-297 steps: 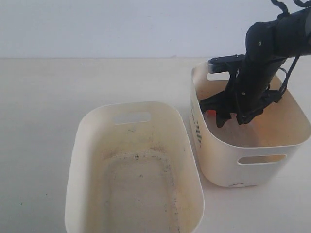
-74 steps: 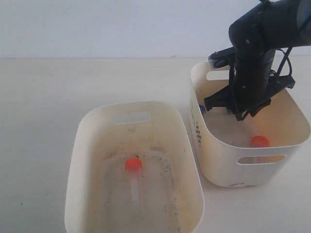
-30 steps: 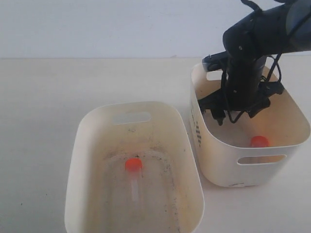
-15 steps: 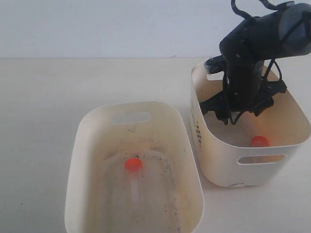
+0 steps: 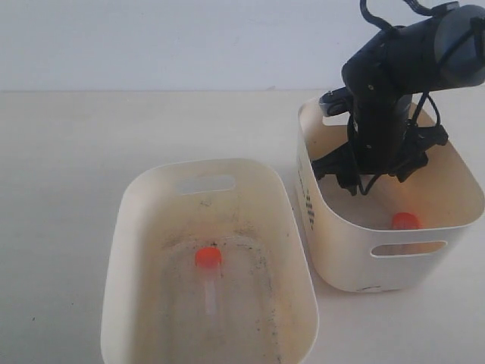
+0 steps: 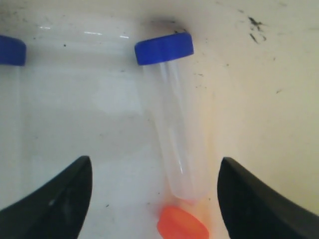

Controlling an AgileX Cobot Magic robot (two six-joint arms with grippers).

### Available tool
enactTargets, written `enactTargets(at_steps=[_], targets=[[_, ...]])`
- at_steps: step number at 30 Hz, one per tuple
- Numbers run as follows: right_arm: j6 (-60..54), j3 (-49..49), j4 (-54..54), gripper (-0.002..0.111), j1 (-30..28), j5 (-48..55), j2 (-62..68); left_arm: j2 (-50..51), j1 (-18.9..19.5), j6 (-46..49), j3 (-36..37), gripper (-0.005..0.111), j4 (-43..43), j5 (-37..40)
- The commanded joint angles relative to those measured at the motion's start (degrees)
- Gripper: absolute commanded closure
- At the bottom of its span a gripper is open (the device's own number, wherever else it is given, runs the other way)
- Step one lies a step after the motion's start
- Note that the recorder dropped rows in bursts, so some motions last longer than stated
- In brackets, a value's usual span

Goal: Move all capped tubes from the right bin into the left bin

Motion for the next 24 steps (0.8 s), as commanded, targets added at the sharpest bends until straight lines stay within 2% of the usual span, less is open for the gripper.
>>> enactTargets(at_steps=[1, 24], targets=[[0.06, -0.23, -1.56, 0.041, -0.20, 1.00, 0.01, 0.20, -0.41, -0.24, -0.12, 0.103, -0.19, -0.42], [0.06, 0.81, -2.88, 0.041, -0.20, 0.08, 0.01, 0.20, -0.41, -0.24, -0.12, 0.103, -0.19, -0.42]])
